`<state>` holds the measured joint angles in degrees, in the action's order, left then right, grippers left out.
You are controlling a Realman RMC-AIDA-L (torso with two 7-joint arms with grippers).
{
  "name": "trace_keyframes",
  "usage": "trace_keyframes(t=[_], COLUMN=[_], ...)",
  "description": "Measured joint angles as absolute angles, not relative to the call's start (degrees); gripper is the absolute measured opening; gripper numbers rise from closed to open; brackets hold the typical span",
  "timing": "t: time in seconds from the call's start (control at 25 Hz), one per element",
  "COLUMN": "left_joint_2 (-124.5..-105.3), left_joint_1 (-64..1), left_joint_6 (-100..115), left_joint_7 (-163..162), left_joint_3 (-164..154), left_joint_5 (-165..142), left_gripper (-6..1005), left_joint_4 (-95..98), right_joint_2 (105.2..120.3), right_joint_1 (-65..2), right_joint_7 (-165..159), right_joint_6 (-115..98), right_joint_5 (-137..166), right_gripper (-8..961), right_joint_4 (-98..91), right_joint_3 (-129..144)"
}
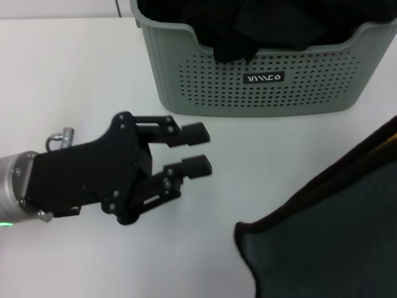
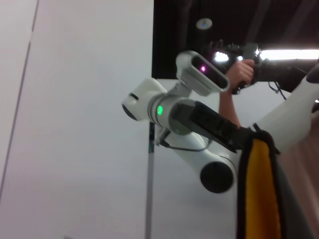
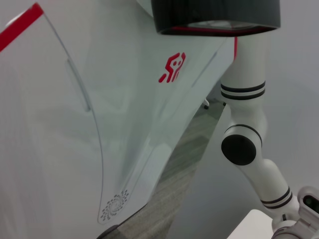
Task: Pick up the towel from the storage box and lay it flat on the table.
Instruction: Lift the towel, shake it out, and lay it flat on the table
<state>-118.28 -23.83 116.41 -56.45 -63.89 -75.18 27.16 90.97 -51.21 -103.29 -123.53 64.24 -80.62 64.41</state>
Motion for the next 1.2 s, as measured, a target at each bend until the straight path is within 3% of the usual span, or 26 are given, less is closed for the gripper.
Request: trace_keyframes(t=[0.28,0.56,0.76,0.84,1.04,1.08,1.2], left_joint_2=[-119.50,-119.85,-119.94,-120.10,-120.30,-120.34,-120.38], left_joint_1=[-25.8,-28.8,-28.8,-28.7,-29.6,-29.8,-30.5], left_joint_6=[116.4,116.4,116.3,116.2,116.2,116.2,116.1], left_joint_7=[-55.9,-55.7,-55.3,-54.0,-50.3,-49.9,-49.2], left_joint_3=[-68.3,-71.0,-71.0,-71.0,-71.0,-71.0,-70.9], left_joint_5=[-75.5,-76.1,-76.0,-75.8,-75.7,-75.6,-75.6], left_gripper=[315,315,315,315,314,314,314], left_joint_4=[27.2,25.8,25.5,24.7,21.7,21.3,20.6], right_joint_2=[92.51,99.27,103.51,104.46,104.29,103.75,100.31], right_joint_1=[-51.3,-50.3,-48.5,-47.8,-46.5,-46.5,-47.4], right_joint_7=[-102.3,-100.5,-99.8,-99.0,-94.8,-94.3,-94.3], right_joint_6=[-123.4,-123.1,-122.5,-122.5,-121.3,-121.3,-122.7], right_joint_5=[67.0,70.5,70.0,68.7,63.1,62.5,62.1], right_gripper=[0,1,1,0,0,1,1], right_joint_4=[-80.0,-78.3,-77.7,-76.7,-68.9,-67.2,-62.7], right_joint_3=[63.8,52.6,41.4,38.2,36.6,36.7,38.9])
